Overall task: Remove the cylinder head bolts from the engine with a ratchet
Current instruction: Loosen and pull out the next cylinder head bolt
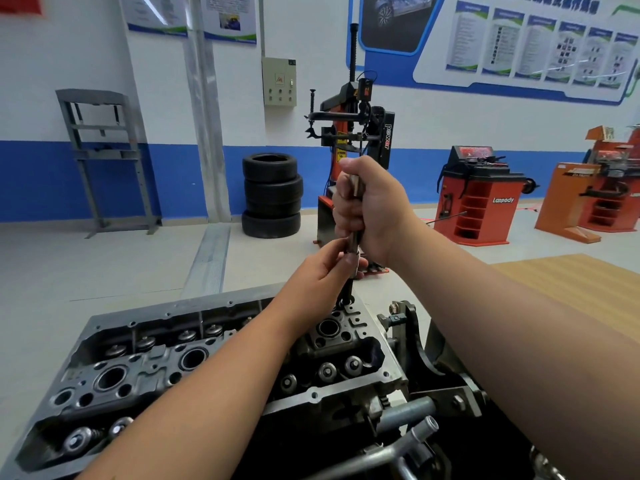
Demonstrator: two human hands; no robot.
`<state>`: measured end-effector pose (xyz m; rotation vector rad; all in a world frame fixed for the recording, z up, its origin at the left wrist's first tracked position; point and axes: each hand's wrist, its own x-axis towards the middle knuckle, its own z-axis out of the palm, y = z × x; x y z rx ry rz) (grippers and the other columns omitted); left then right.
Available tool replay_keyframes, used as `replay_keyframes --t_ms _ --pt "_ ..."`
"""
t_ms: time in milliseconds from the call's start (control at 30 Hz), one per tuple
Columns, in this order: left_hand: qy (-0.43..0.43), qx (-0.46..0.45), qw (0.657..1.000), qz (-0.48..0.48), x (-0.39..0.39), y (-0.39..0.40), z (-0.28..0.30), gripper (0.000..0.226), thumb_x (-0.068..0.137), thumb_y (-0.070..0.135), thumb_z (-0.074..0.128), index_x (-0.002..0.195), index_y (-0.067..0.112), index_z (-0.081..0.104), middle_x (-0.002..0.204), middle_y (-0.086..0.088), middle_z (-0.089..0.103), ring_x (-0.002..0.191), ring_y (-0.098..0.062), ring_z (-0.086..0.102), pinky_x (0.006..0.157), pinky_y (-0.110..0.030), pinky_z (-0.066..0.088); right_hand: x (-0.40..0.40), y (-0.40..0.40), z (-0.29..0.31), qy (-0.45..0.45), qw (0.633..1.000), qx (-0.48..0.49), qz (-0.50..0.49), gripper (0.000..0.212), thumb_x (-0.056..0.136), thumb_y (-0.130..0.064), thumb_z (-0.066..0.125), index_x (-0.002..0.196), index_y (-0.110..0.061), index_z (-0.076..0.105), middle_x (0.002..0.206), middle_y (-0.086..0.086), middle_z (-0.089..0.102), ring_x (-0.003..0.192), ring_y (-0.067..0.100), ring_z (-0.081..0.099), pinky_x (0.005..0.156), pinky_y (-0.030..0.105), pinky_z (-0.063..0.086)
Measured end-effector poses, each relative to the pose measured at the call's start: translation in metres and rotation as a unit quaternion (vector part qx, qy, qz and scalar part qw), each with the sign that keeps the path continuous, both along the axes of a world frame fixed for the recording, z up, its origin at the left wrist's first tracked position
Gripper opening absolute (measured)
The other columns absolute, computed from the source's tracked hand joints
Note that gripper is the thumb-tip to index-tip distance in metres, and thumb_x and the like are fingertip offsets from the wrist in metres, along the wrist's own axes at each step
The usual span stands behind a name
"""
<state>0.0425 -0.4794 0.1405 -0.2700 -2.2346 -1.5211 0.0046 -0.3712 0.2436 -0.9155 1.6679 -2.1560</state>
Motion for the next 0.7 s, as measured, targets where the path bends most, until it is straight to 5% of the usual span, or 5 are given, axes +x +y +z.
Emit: replay_keyframes --t_ms 100,267,400,533,700 --pt "0.013 -0.002 1.0 0.013 -0.001 -0.002 0.002 0.016 0.107 0.034 0.053 0.116 0.043 0.064 0.095 0.018 0.075 0.077 0.007 0.066 0.069 -0.011 0.046 0.009 -0.005 -0.005 0.036 0.992 0.006 -0.119 0.042 0.099 -0.04 0.047 0.063 -0.02 0.054 0.052 -0.002 0.046 0.051 0.016 0.041 0.056 0.033 0.036" --pt "0.038 0.02 0.998 0.051 -0.004 -0.001 0.004 0.009 0.095 0.031 0.073 0.1 0.026 0.068 0.071 0.017 0.072 0.051 0.004 0.054 0.051 -0.009 0.038 0.012 -0.018 -0.001 0.061 0.976 -0.007 -0.207 0.024 0.095 -0.021 0.042 0.076 -0.017 0.056 0.055 -0.004 0.05 0.059 0.018 0.046 0.06 0.035 0.038" --pt "0.032 0.015 0.996 0.079 -0.006 -0.001 0.002 0.014 0.092 0.043 0.076 0.089 0.034 0.065 0.082 0.015 0.075 0.075 -0.003 0.068 0.069 -0.016 0.052 -0.005 -0.002 0.004 -0.009 0.998 -0.047 -0.034 0.043 0.098 -0.032 0.044 0.056 -0.02 0.043 0.046 -0.006 0.028 0.042 0.015 0.021 0.047 0.027 0.022" --pt "0.008 0.019 0.999 0.026 -0.001 -0.006 0.0 0.023 0.093 0.055 0.053 0.115 0.052 0.06 0.11 0.015 0.074 0.11 -0.006 0.069 0.101 -0.042 0.055 -0.01 0.003 0.006 0.013 1.0 0.001 0.017 0.039 0.086 -0.036 0.054 0.052 -0.022 0.04 0.046 -0.006 0.025 0.043 0.015 0.02 0.047 0.026 0.021" --pt "-0.003 -0.022 1.0 0.002 0.001 -0.002 0.001 0.021 0.107 0.038 0.046 0.123 0.048 0.056 0.107 0.025 0.071 0.102 0.003 0.069 0.092 -0.031 0.052 0.004 -0.004 0.002 0.008 1.0 -0.011 -0.026 0.038 0.095 -0.032 0.052 0.059 -0.021 0.047 0.05 -0.004 0.033 0.045 0.015 0.027 0.051 0.029 0.028"
